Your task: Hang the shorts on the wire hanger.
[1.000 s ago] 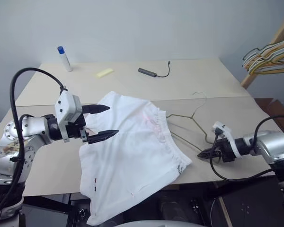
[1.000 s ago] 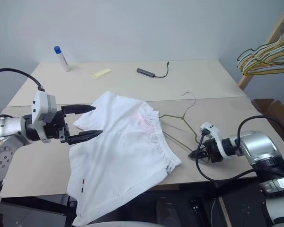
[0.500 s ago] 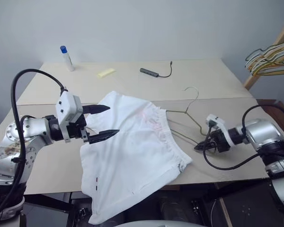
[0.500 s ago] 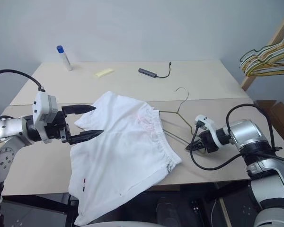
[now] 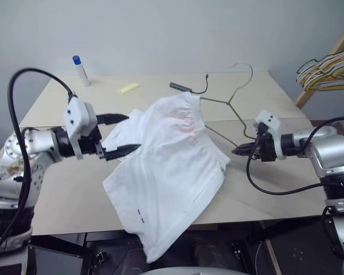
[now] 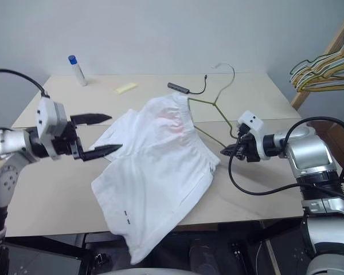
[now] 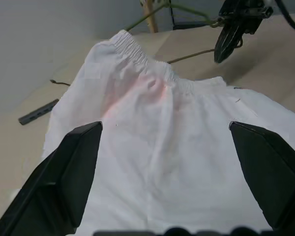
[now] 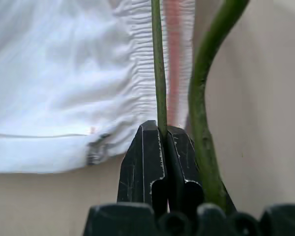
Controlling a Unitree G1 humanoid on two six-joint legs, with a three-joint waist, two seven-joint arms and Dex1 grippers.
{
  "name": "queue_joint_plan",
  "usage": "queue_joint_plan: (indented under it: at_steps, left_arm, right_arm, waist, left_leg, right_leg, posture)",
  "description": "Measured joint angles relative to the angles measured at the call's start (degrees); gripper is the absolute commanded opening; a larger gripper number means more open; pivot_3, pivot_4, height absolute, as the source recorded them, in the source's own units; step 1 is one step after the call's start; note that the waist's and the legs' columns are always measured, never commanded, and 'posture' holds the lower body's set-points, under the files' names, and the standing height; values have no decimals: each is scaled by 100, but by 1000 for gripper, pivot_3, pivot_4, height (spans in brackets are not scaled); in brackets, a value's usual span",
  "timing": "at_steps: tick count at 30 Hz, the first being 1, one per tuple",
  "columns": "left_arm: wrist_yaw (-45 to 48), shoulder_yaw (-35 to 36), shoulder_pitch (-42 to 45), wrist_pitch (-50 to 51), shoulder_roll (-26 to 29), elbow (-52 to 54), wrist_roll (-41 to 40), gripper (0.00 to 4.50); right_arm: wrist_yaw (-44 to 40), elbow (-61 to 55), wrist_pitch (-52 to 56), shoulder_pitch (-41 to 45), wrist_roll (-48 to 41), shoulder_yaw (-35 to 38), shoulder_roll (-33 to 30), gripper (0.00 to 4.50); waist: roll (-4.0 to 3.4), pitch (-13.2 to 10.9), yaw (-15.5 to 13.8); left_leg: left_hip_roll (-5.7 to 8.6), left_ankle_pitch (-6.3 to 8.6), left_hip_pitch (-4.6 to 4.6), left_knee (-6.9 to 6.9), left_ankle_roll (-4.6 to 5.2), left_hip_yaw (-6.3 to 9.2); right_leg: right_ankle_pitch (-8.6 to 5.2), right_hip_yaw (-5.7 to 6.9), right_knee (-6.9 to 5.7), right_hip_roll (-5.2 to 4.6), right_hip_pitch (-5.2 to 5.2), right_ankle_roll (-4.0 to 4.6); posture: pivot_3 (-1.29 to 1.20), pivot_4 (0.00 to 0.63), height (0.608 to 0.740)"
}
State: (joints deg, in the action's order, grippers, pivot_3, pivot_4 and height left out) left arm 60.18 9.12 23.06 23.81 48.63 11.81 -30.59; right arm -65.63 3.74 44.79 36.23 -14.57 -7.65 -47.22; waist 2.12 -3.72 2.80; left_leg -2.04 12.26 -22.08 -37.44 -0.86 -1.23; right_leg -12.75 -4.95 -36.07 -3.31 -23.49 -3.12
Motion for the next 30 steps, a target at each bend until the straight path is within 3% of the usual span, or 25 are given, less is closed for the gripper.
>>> queue_joint_plan:
  at_steps: [4, 10, 16, 23, 30]
  left_arm:
    - [262, -52, 780, -376, 85, -759, 238, 4485]
    - [1367, -656, 1610, -932, 80, -1285, 391, 4485]
    - [2130, -1279, 2238, -1434, -5, -2018, 897, 4485]
    - [2678, -1982, 2338, -2056, -46, -2744, 1739, 4485]
    - [2423, -2140, 2146, -2413, -361, -3125, 2224, 2435]
  right_arm:
    - [305, -1142, -201, -116, 88, -34, -22, 0]
    - [609, -2225, 9, -143, 232, -533, -29, 0]
    - [579, -2458, 71, -33, 485, -1105, -212, 0]
    - [496, -2456, 69, 170, 594, -1352, -219, 0]
    - [447, -2457, 68, 174, 650, -1397, -219, 0]
  waist:
    - [0, 0, 49]
    - [-1, 4, 159]
    - [-1, 4, 321]
    - [-3, 7, 568]
    - [-3, 7, 680]
  left_leg:
    - [0, 0, -29, -1, 0, -1]
    - [0, 0, -76, -14, 0, -2]
    - [0, 1, -83, -40, 2, -1]
    - [-2, 1, -88, -40, 3, 3]
    - [-1, 1, -87, -40, 4, 8]
  right_leg:
    - [1, 0, 1, 0, -30, -2]
    - [6, -2, -4, -2, -72, -1]
    - [12, -2, -6, -2, -68, -13]
    - [12, -3, -11, -2, -72, -13]
    - [13, -2, -16, -3, -73, -15]
  posture:
    - [-78, 0, 740]
    - [-104, 0, 740]
    - [-120, 0, 740]
    - [-138, 0, 740]
    - [-143, 0, 740]
